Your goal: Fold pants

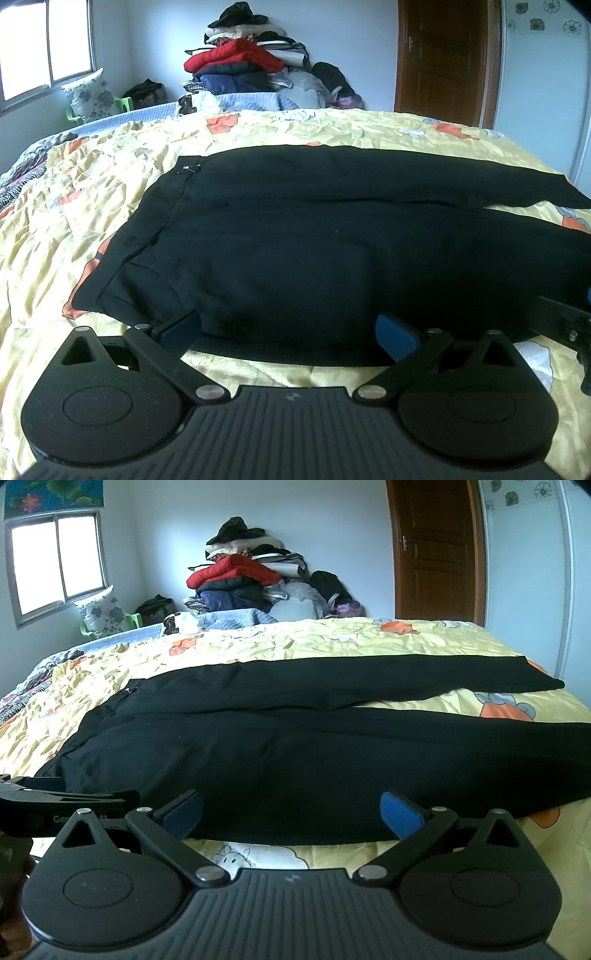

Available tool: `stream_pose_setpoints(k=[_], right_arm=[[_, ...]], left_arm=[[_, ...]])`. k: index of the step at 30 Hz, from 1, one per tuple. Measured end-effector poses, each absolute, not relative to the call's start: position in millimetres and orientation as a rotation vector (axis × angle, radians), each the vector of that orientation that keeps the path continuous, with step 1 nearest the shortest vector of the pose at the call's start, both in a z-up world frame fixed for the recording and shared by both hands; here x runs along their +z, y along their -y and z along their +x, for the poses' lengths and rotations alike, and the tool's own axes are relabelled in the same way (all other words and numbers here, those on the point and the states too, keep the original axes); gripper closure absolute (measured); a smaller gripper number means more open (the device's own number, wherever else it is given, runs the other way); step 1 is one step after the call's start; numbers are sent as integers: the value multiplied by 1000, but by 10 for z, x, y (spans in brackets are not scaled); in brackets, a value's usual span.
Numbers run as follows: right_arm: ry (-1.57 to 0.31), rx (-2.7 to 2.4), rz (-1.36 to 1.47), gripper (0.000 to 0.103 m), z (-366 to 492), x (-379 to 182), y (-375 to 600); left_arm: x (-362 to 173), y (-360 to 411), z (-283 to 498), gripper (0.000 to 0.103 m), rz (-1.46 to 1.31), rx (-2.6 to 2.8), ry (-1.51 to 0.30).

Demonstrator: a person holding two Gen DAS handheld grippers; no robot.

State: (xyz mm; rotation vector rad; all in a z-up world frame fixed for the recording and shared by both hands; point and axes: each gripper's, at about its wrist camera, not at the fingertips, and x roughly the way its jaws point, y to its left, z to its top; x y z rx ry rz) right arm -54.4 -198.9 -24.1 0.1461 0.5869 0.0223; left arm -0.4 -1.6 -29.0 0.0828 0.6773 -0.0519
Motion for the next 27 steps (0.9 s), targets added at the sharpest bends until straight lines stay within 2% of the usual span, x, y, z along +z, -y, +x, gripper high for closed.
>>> stream_pose_setpoints(k=[27], right_arm=[[-578,47,135,0,-575,-240,1960]], left_arm=[[-320,34,9,1,89,-48,-686]])
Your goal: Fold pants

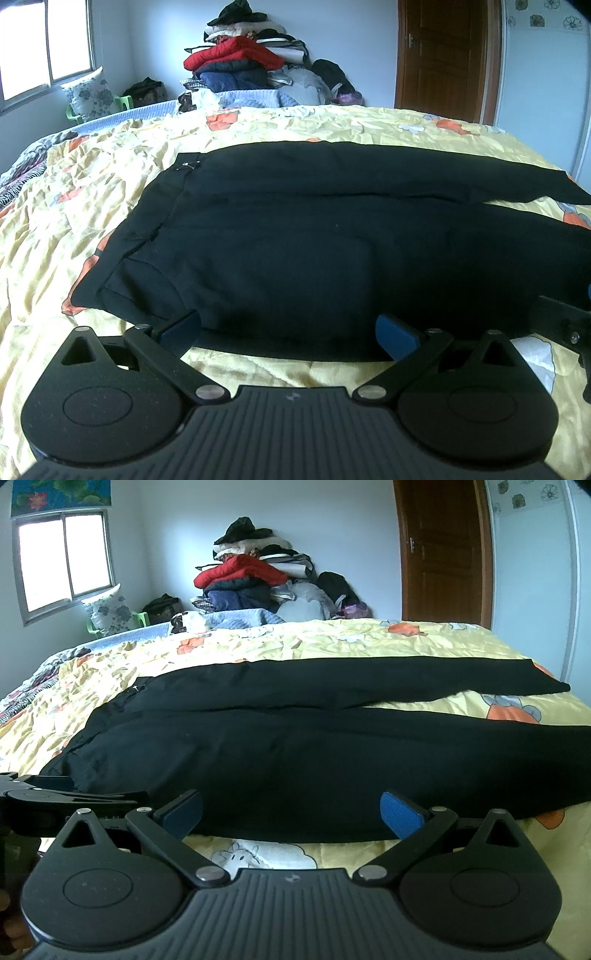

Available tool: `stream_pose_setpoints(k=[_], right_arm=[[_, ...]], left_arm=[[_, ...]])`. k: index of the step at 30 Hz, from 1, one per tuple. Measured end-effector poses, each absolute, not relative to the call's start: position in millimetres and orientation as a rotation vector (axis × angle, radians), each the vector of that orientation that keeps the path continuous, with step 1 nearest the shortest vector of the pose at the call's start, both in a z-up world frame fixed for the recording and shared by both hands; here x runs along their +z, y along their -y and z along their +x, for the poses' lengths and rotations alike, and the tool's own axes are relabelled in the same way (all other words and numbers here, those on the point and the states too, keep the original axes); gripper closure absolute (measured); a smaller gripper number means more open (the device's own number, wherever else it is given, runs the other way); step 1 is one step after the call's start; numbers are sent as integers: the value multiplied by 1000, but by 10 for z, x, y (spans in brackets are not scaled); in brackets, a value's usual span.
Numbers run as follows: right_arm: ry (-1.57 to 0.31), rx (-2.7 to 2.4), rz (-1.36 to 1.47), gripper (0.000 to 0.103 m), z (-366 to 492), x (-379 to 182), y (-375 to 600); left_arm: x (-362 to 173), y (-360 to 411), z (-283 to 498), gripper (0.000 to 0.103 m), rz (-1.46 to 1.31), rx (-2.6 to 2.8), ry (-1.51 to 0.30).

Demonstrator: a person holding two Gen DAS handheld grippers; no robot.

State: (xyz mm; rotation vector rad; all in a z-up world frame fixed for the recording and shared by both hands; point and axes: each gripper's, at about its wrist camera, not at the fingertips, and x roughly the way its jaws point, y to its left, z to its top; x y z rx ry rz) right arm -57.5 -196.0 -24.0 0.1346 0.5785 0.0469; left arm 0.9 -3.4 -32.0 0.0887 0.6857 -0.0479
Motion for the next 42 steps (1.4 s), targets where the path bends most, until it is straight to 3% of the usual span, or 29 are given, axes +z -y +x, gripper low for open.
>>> stream_pose_setpoints(k=[10,16,25,42], right_arm=[[-562,87,141,0,-559,-230,1967],[-371,178,50,0,-551,19,1972],[-483,377,-122,0,437,224,1915],[-649,666,-235,1,2299,-39,1650]], left_arm=[[-320,31,4,1,68,-62,-681],[-221,-41,-25,1,62,-44,-601],[-115,-285,232,1,43,26,-568],[-57,-540,799,1,9,62,-617]])
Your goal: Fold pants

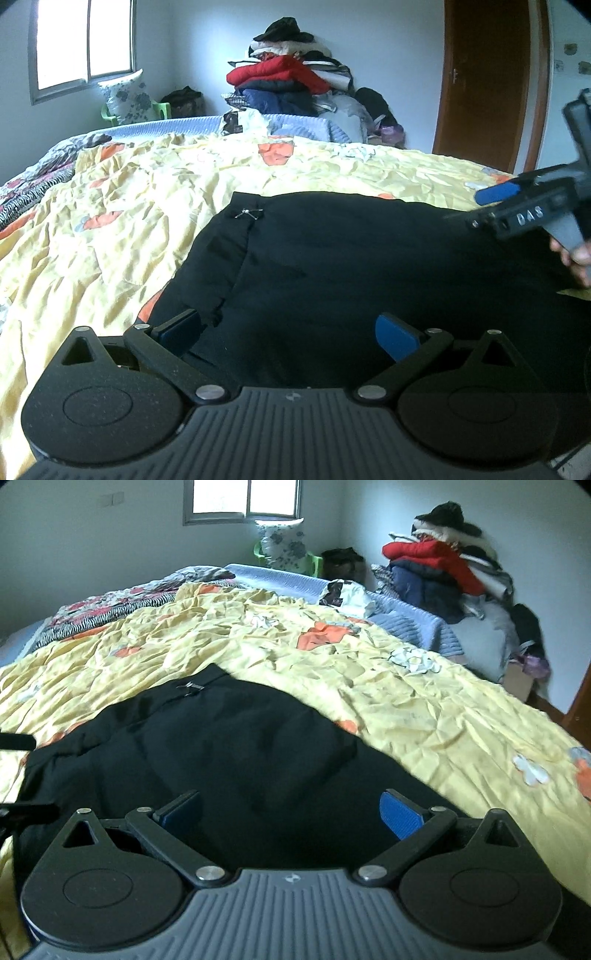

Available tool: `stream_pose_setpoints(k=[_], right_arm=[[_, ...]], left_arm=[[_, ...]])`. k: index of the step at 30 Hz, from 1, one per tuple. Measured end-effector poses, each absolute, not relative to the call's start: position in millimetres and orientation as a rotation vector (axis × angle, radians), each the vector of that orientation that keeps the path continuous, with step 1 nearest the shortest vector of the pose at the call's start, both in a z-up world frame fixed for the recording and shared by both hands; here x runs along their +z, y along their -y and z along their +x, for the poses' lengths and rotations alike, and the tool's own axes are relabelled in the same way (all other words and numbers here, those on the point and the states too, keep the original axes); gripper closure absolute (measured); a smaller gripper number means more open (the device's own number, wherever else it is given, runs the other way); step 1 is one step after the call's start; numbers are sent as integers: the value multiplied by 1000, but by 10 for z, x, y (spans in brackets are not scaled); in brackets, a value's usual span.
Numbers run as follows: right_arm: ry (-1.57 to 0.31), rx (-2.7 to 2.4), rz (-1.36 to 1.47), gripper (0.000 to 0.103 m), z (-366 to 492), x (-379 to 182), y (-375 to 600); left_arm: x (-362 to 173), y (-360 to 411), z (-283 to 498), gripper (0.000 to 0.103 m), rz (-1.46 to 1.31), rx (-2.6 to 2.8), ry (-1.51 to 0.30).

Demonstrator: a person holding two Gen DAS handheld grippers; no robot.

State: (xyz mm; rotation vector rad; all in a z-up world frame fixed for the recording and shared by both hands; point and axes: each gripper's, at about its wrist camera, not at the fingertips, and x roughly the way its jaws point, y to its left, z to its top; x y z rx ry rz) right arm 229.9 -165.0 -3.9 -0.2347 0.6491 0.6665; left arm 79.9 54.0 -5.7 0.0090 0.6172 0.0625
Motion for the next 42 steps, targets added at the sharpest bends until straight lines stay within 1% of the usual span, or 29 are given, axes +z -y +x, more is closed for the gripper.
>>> stream_pose_setpoints(k=[3,9,13,16,17,18,19,20,21,24,29,31,34,36,38,39,40,41,42], right_arm=[[-662,711,-209,8,2600,-99,1659],[-746,750,-180,18,3237,-277,1585],[-792,788,-155,19,3627,-407,1549],[-867,841,-129,19,3876,-532,1509],[-854,851,-145,22,3898,-539,1496],[-852,870,-163,40,3901,-539,1480],[-839,884,-187,56,3885,-529,1463],[-828,888,-207,82,3855,-513,1451],[-821,894,-217,89,3819,-502,1447],[-719,881,-364,95,3538,-463,1391],[-488,824,-684,96,2832,-430,1197],[-409,816,-794,96,2564,-438,1134],[-337,809,-891,96,2302,-452,1085],[-302,798,-906,96,2193,-440,1100],[-295,790,-894,96,2156,-408,1123],[-300,786,-879,96,2151,-397,1130],[-307,782,-864,96,2139,-388,1147],[-315,779,-850,96,2130,-378,1151],[-320,782,-835,96,2111,-369,1155]], left_arm=[[-69,-580,888,1,3,68,-627],[-43,-651,1077,1,-1,70,-646],[17,-726,1293,1,-30,56,-672],[72,-800,1541,1,-62,42,-696],[99,-830,1649,1,-77,39,-703],[117,-851,1727,1,-90,36,-708],[139,-882,1843,1,-109,37,-716],[155,-912,1946,1,-125,38,-723],[170,-942,2047,1,-147,35,-731],[215,-1052,2323,1,-254,29,-757],[169,-1282,2854,1,-587,-36,-850],[131,-1324,3014,1,-664,-39,-878],[37,-1347,3253,1,-759,-59,-931],[-90,-1384,3378,2,-853,-70,-994],[-249,-1425,3443,7,-960,-106,-1029],[-309,-1450,3438,16,-1001,-102,-1035],[-342,-1471,3400,35,-1027,-92,-1029],[-340,-1485,3368,49,-1024,-88,-1019],[-323,-1492,3323,81,-1011,-90,-1009]])
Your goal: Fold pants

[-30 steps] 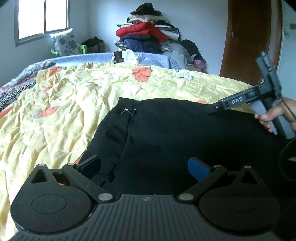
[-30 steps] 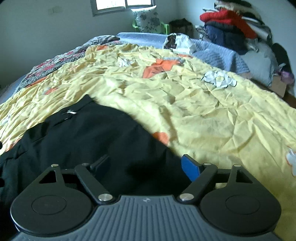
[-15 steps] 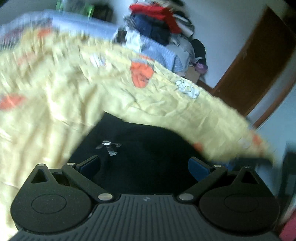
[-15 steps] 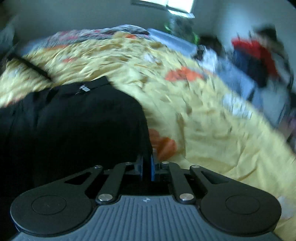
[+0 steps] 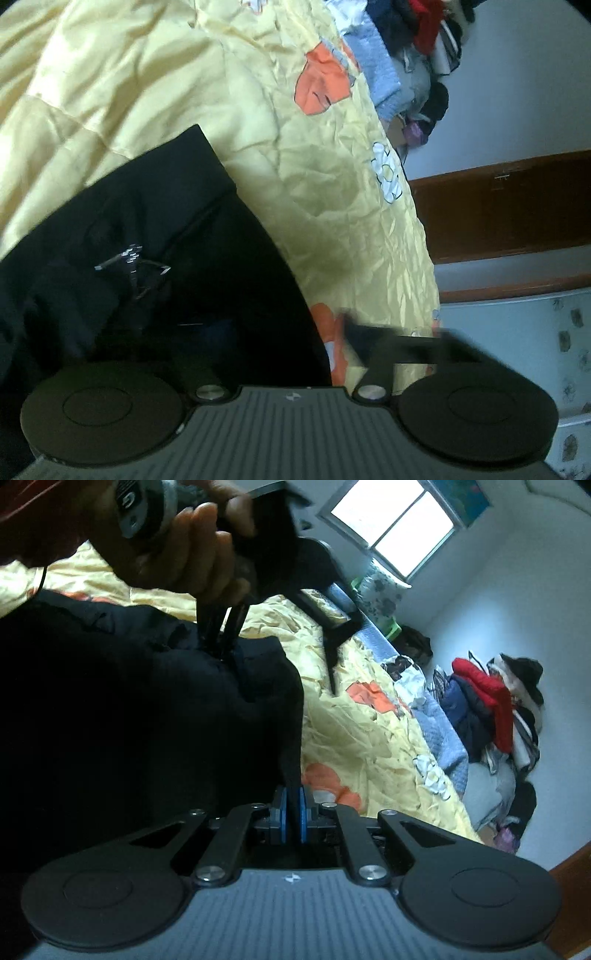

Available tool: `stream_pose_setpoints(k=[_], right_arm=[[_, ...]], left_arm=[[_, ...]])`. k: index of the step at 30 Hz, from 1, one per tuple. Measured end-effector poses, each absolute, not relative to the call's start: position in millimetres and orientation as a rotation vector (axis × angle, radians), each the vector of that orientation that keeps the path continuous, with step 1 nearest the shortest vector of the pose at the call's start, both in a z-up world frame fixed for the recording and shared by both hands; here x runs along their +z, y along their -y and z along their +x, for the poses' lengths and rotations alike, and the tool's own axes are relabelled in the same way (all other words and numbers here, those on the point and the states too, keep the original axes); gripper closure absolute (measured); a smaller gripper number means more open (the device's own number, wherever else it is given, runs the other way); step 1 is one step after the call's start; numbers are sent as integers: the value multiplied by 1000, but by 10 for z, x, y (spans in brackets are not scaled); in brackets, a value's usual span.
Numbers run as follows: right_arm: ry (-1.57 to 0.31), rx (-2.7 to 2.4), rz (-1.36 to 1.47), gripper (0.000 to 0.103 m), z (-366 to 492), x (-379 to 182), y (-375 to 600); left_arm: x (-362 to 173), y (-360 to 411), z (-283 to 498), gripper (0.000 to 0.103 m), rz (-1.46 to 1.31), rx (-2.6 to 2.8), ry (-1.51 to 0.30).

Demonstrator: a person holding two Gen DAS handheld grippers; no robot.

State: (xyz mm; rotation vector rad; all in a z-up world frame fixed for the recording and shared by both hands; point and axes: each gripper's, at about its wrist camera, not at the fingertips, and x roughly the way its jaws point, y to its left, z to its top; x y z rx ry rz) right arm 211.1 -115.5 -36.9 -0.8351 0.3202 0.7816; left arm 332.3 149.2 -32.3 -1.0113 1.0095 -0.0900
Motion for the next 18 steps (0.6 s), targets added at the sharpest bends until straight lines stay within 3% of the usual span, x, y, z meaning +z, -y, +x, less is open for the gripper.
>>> stream_pose_setpoints(k=[1,2,3,10,13,15,17,18], right_arm=[[-329,790,-813,96,2096,-348,1158],[-339,802,-786,96,2063,-313,1167],[-345,810,-769,96,2025,-285,1166],[-325,796,-774,96,1686,-132,1156],[-371,687,-840,80,1889,-208,1175],[-464,682,-749,53,2180,-225,1275],[-532,702,-586,41,2519,-207,1436],[-561,731,-484,41,2719,-196,1535]], left_arm=[[-298,-1496,3258,94,-1002,-100,-997],[-258,-1506,3167,93,-993,-101,-974],[-195,-1518,3051,101,-975,-105,-936],[326,-1538,2288,103,-756,-62,-711],[360,-1495,2242,99,-717,-79,-738],[323,-1461,2240,93,-716,-97,-774],[291,-1407,2279,83,-694,-102,-801],[267,-1396,2296,70,-687,-106,-812]])
